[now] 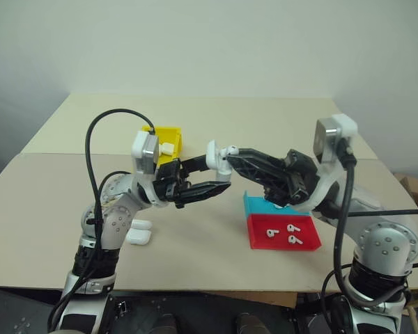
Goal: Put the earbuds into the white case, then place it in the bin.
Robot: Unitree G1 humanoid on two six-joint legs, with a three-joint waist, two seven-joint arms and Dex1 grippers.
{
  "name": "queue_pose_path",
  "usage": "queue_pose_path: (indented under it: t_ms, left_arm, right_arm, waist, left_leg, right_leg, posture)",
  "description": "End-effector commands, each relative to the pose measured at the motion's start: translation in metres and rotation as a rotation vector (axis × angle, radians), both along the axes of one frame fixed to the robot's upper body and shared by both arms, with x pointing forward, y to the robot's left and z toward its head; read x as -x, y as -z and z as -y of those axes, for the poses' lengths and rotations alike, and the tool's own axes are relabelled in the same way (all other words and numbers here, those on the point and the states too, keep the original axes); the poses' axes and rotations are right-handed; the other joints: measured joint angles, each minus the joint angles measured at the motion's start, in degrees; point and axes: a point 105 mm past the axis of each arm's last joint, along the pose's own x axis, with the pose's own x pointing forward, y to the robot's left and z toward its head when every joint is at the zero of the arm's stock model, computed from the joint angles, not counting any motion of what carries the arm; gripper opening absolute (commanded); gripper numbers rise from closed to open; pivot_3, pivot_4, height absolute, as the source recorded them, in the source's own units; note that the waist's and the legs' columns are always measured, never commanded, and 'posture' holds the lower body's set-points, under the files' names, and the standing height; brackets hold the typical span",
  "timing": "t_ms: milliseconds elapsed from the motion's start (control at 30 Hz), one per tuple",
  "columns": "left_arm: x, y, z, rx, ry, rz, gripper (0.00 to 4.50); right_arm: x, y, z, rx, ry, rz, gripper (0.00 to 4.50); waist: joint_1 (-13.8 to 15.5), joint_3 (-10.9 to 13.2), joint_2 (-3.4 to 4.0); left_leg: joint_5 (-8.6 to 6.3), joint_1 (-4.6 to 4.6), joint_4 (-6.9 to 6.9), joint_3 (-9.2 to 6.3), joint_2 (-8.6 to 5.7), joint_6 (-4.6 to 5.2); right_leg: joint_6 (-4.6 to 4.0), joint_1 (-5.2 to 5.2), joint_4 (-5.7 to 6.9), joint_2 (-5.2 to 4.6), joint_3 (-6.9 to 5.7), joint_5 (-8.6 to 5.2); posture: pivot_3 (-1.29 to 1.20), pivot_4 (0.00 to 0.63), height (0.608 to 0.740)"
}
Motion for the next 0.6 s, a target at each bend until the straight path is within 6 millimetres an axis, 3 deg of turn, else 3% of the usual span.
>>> queue_pose_path:
  t_ms: [33, 500, 600]
  left_arm:
    - [0.003, -0.010, 0.000, 0.015, 0.005, 0.055, 2.75]
    - [0.001, -0.012, 0.000, 0.022, -0.018, 0.072, 2.75]
    - [0.001, -0.013, 0.000, 0.026, -0.018, 0.075, 2.75]
  right_arm:
    - [0.007, -0.006, 0.000, -0.011, -0.012, 0.048, 0.63]
    - [0.007, 0.013, -0.005, 0.146, -0.016, 0.098, 0.63]
    - [0.007, 0.013, -0.005, 0.152, -0.017, 0.103, 1.60]
  waist:
    - [0.00, 0.00, 0.00]
    - [0.18, 0.00, 0.00]
    - [0.23, 0.00, 0.00]
  left_leg:
    - [0.00, 0.00, 0.00, 0.00, 0.00, 0.00]
    - [0.00, -0.02, 0.00, 0.00, 0.00, 0.00]
    - [0.00, -0.02, 0.00, 0.00, 0.00, 0.00]
  right_leg:
    - [0.00, 0.00, 0.00, 0.00, 0.00, 0.00]
    - [0.01, 0.00, -0.02, 0.00, -0.01, 0.00]
    - [0.01, 0.00, -0.02, 0.00, -0.01, 0.00]
  posture:
    - [0.00, 0.150, 0.740]
    - [0.00, 0.150, 0.740]
    - [0.00, 0.150, 0.740]
